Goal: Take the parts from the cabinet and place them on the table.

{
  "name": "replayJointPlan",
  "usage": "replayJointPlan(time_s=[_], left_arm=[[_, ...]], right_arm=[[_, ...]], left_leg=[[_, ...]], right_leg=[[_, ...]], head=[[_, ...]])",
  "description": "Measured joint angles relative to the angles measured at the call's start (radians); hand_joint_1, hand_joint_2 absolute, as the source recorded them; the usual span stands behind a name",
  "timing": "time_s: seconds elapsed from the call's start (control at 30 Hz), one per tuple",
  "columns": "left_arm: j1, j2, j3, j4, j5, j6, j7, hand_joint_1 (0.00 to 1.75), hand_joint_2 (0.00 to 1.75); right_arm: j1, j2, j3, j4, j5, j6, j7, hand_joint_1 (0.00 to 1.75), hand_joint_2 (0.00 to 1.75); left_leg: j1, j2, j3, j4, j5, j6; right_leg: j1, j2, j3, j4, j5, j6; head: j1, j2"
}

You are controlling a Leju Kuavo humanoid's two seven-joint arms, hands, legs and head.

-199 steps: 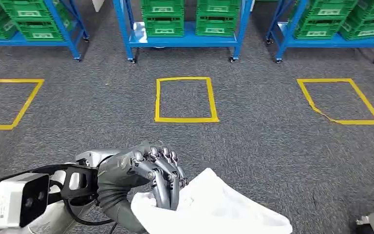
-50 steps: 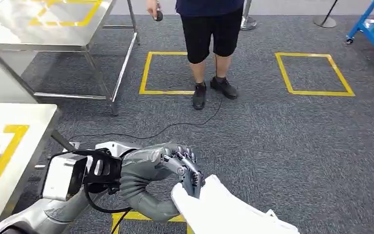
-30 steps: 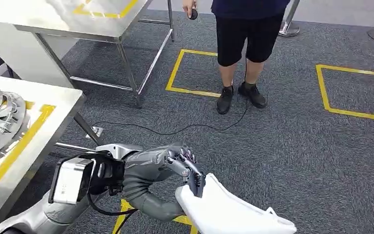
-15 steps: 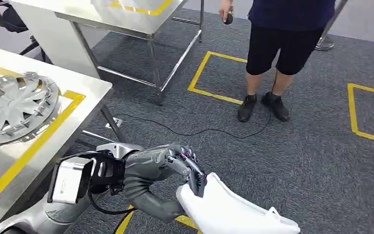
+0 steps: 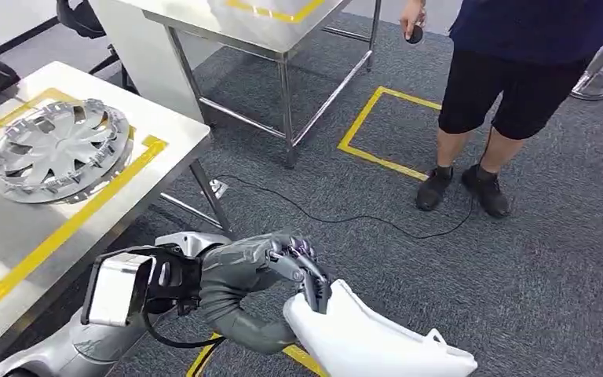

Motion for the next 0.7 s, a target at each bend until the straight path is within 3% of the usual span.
replayJointPlan(time_s=[0.03, 0.1, 0.13, 0.17, 0.2, 0.3, 0.33, 0.37, 0.4, 0.43, 0.47, 0.5, 0.53, 0.57, 0.63, 0.67, 0.7], left_arm=[[0.001, 0.000, 0.000, 0.000, 0.000, -0.001, 0.000, 1.73, 1.75], [0.001, 0.000, 0.000, -0.001, 0.000, -0.001, 0.000, 1.73, 1.75], [-0.001, 0.000, 0.002, -0.003, 0.000, -0.001, 0.000, 1.73, 1.75], [-0.002, -0.001, 0.003, -0.005, 0.000, -0.001, 0.000, 1.73, 1.75], [-0.008, -0.004, 0.004, -0.006, -0.001, -0.001, 0.000, 1.73, 1.75], [-0.008, -0.002, 0.006, -0.008, -0.002, -0.001, 0.001, 1.73, 1.75], [-0.007, -0.002, 0.008, -0.013, -0.002, -0.001, 0.000, 1.73, 1.75], [-0.010, -0.003, 0.011, -0.015, -0.001, -0.002, 0.000, 1.73, 1.75], [-0.013, -0.007, 0.011, -0.015, 0.001, -0.002, 0.000, 1.73, 1.75], [-0.013, -0.010, 0.011, -0.014, 0.000, -0.002, 0.000, 1.73, 1.75], [-0.008, -0.010, 0.009, -0.014, -0.003, -0.002, 0.002, 1.73, 1.75], [-0.003, -0.009, 0.006, -0.013, -0.003, -0.002, 0.002, 1.73, 1.75], [-0.002, -0.009, 0.005, -0.013, -0.003, -0.002, 0.002, 1.73, 1.75], [-0.002, -0.009, 0.004, -0.013, -0.003, -0.002, 0.002, 1.73, 1.75], [-0.002, -0.009, 0.003, -0.013, -0.003, -0.002, 0.002, 1.73, 1.75], [-0.001, -0.009, 0.003, -0.013, -0.003, -0.002, 0.002, 1.73, 1.75], [0.000, -0.008, 0.003, -0.013, -0.003, -0.002, 0.002, 1.73, 1.75]], right_arm=[[-0.001, 0.000, 0.000, 0.000, 0.000, 0.000, 0.000, 0.00, 0.00], [-0.003, 0.001, 0.000, 0.000, -0.001, 0.000, 0.000, 0.00, 0.00], [-0.003, 0.002, 0.000, 0.000, -0.001, 0.000, 0.000, 0.00, 0.00], [-0.002, 0.006, 0.000, 0.003, -0.001, 0.000, 0.000, 0.00, 0.00], [-0.001, 0.007, 0.000, 0.005, -0.002, 0.001, -0.001, 0.00, 0.00], [-0.006, 0.006, 0.000, 0.005, -0.001, 0.002, -0.001, 0.00, 0.00], [-0.008, 0.006, 0.000, 0.005, -0.001, 0.002, -0.002, 0.00, 0.00], [-0.009, 0.006, 0.000, 0.005, -0.002, 0.002, -0.002, 0.00, 0.00], [-0.008, 0.005, 0.000, 0.005, -0.002, 0.003, -0.003, 0.00, 0.00], [-0.005, 0.005, 0.000, 0.005, -0.002, 0.003, -0.003, 0.00, 0.00], [-0.002, 0.003, 0.000, 0.005, -0.002, 0.003, -0.003, 0.00, 0.00], [0.000, -0.002, 0.000, 0.005, -0.002, 0.003, -0.003, 0.00, 0.00], [0.001, -0.003, 0.000, 0.005, 0.000, 0.003, -0.003, 0.00, 0.00], [0.001, -0.003, 0.000, 0.005, -0.001, 0.003, -0.003, 0.00, 0.00], [-0.001, -0.004, 0.000, 0.005, -0.001, 0.003, -0.003, 0.00, 0.00], [-0.001, -0.003, 0.000, 0.006, -0.001, 0.003, -0.003, 0.00, 0.00], [-0.001, 0.000, 0.000, 0.007, -0.001, 0.003, -0.003, 0.00, 0.00]], left_leg=[[0.000, 0.000, 0.003, -0.016, 0.022, 0.004], [-0.007, 0.007, 0.071, -0.156, 0.102, 0.022], [-0.021, 0.039, 0.132, -0.268, 0.150, 0.044], [-0.038, 0.095, 0.159, -0.315, 0.139, 0.058], [-0.038, 0.095, 0.160, -0.327, 0.135, 0.059], [-0.042, 0.053, 0.159, -0.340, 0.140, 0.065], [-0.029, 0.037, 0.194, -0.368, 0.155, 0.071], [-0.027, 0.025, 0.203, -0.390, 0.165, 0.066], [-0.023, 0.018, 0.206, -0.390, 0.171, 0.067], [-0.021, -0.001, 0.206, -0.391, 0.170, 0.068], [-0.021, -0.016, 0.206, -0.391, 0.169, 0.068], [-0.021, -0.036, 0.205, -0.389, 0.169, 0.067], [-0.019, -0.052, 0.205, -0.389, 0.168, 0.066], [-0.017, -0.065, 0.206, -0.387, 0.166, 0.063], [-0.006, -0.095, 0.206, -0.369, 0.153, 0.045], [-0.004, -0.105, 0.200, -0.352, 0.142, 0.035], [-0.012, -0.116, 0.189, -0.342, 0.136, 0.028]], right_leg=[[0.004, -0.011, 0.003, 0.000, -0.002, -0.002], [0.011, -0.031, 0.014, 0.000, -0.008, -0.010], [0.016, -0.044, 0.023, -0.002, -0.013, -0.010], [0.015, -0.053, 0.028, -0.005, -0.016, -0.010], [0.021, -0.062, 0.027, -0.010, -0.017, -0.007], [0.021, -0.109, 0.040, -0.021, -0.019, 0.002], [0.025, -0.112, 0.042, -0.024, -0.024, 0.004], [0.019, -0.046, 0.036, 0.006, -0.035, 0.005], [0.015, -0.005, 0.011, 0.056, -0.057, 0.002], [0.014, 0.024, -0.035, 0.148, -0.089, 0.000], [0.011, 0.032, -0.077, 0.221, -0.113, 0.001], [0.007, 0.033, -0.118, 0.281, -0.124, 0.009], [0.002, 0.033, -0.127, 0.279, -0.110, 0.020], [-0.002, 0.033, -0.117, 0.242, -0.087, 0.032], [-0.015, 0.048, -0.035, 0.046, 0.006, 0.068], [-0.026, 0.084, -0.014, -0.012, 0.027, 0.077], [-0.022, 0.115, -0.018, 0.003, 0.022, 0.066]], head=[[0.000, 0.000], [0.000, 0.000], [0.000, 0.000], [0.002, 0.000], [0.003, 0.000], [0.002, 0.000], [0.003, 0.000], [0.006, 0.000], [0.004, 0.000], [0.008, 0.000], [0.011, 0.000], [0.011, 0.000], [0.012, 0.000], [0.011, 0.000], [0.011, 0.000], [0.014, 0.000], [0.020, 0.000]])
